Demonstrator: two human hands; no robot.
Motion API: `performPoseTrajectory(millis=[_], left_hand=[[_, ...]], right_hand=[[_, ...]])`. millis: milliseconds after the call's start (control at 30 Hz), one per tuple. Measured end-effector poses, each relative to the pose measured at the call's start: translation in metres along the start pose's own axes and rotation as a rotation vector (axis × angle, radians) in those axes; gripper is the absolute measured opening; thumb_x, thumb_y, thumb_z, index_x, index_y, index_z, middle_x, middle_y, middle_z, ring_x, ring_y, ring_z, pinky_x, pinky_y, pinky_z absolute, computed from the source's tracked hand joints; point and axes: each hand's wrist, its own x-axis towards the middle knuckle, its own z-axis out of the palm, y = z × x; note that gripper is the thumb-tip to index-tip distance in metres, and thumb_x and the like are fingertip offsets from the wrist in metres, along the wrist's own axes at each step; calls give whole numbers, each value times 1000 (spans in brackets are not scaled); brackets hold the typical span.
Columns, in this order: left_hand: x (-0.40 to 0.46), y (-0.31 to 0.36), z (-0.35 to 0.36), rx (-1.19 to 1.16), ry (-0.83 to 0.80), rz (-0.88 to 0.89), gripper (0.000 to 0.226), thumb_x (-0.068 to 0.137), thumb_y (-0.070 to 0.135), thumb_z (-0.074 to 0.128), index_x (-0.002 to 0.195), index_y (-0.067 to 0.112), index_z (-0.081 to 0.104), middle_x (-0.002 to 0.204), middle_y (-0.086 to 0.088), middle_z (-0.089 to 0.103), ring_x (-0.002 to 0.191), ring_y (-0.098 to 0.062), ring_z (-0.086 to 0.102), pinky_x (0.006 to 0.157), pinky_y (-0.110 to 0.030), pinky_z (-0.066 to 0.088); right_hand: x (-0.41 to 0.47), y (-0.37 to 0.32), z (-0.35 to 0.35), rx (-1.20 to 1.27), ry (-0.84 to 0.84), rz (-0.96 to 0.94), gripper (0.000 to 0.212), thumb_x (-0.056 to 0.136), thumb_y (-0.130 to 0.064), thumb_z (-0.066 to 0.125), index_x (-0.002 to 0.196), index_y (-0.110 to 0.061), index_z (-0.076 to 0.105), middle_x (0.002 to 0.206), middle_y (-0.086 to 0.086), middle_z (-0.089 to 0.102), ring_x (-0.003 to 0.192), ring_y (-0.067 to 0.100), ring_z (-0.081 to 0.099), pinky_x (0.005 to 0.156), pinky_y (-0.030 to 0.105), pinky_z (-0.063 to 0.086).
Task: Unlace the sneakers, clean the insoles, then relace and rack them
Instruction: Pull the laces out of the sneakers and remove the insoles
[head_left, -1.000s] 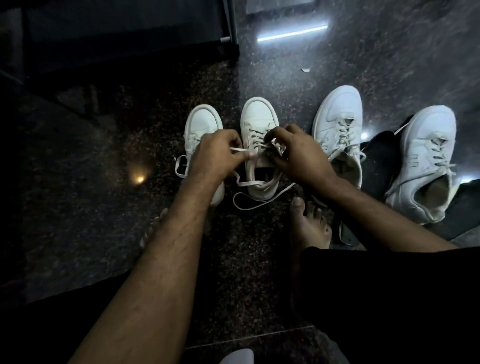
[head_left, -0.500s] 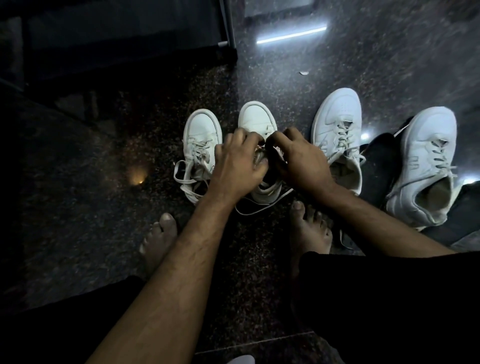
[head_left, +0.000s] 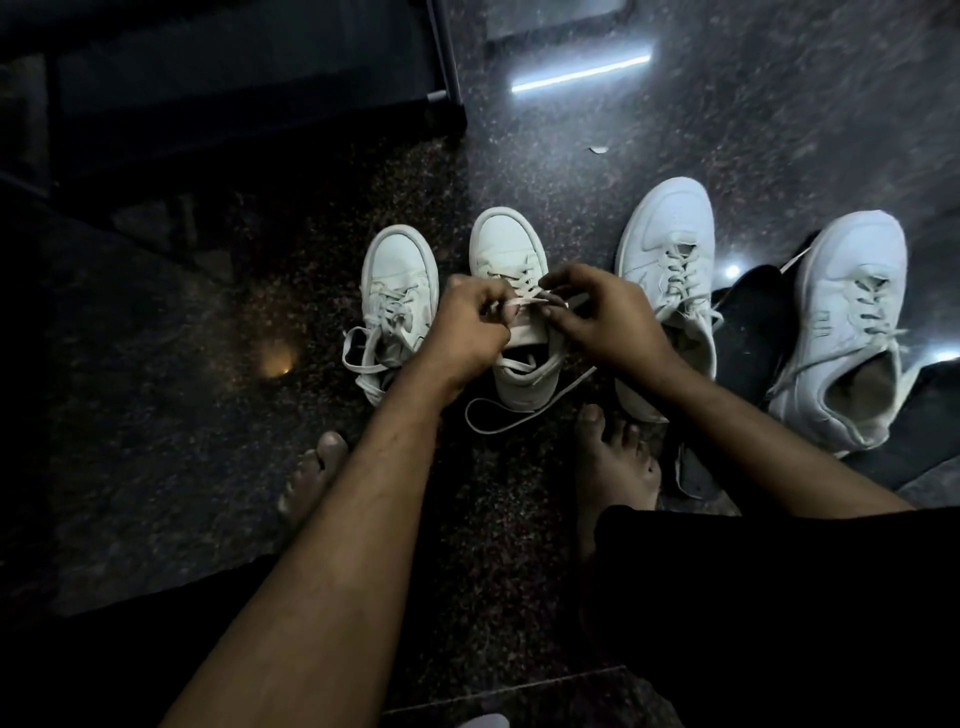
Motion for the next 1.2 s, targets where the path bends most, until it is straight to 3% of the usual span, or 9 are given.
performPoseTrajectory(millis=[67,167,300,433,533,700,833,967,1200], left_hand=[[-7,3,1,-435,3,-69,37,76,-15,62,73,21,55,80,-5,56,71,-15,54,59,-21,47],[-14,7,7,-1015,-23,-103,27,81,-8,60,76,17,52,89,-8,69,86,-19,63,82,-28,52],[-11,15,7,-1186,123,-245,26,85,3,39,67,12,55,67,-10,68,78,-28,64,87,-37,47],[-3,14,2,-614,219,-214,22,88,24,70,88,14,51,56,4,48,50,-12,47,53,-25,42],[-2,10,-6,53,122,-30,35,78,44,81,98,24,61,51,8,46,47,-9,44,49,-25,37],[-6,22,-14,681,83,211,31,81,56,73,104,36,76,90,7,60,93,-17,62,70,-30,39],[-6,25,-14,842,133,284,23,86,46,71,97,27,78,102,2,59,102,-20,56,76,-35,40],[-9,13,-11,670,190,281,19,89,36,69,90,18,76,100,-1,59,95,-21,59,76,-39,46],[-14,1,-7,777,311,464,22,89,30,70,80,10,73,88,-3,58,77,-24,59,64,-37,44]], right_hand=[[2,4,-2,13,-26,71,32,79,-27,76,109,-31,67,93,-12,71,78,9,66,76,31,54],[1,8,-2,5,-14,87,38,74,-17,73,109,-30,64,91,-11,69,79,10,64,76,31,52],[0,6,4,-36,-3,27,40,72,-12,68,109,-26,63,93,-3,66,85,19,61,79,37,51],[0,-4,15,-147,-11,-49,38,77,-13,67,114,-22,61,103,5,59,94,26,58,80,37,49],[-2,-4,20,-167,15,-53,36,81,-19,65,117,-20,58,107,7,58,96,28,59,80,39,49],[-7,-4,27,-103,21,-17,36,80,-22,63,116,-24,58,108,4,54,92,25,60,81,42,52],[-11,-7,31,-96,54,-20,40,80,-26,63,120,-23,56,115,3,47,89,24,60,78,45,52],[-20,-5,30,-77,177,-94,32,86,-39,64,109,-18,54,108,1,47,77,1,49,69,39,52],[-20,-5,32,-161,180,-150,25,93,-43,57,102,-21,52,99,-4,53,80,19,57,64,42,50]])
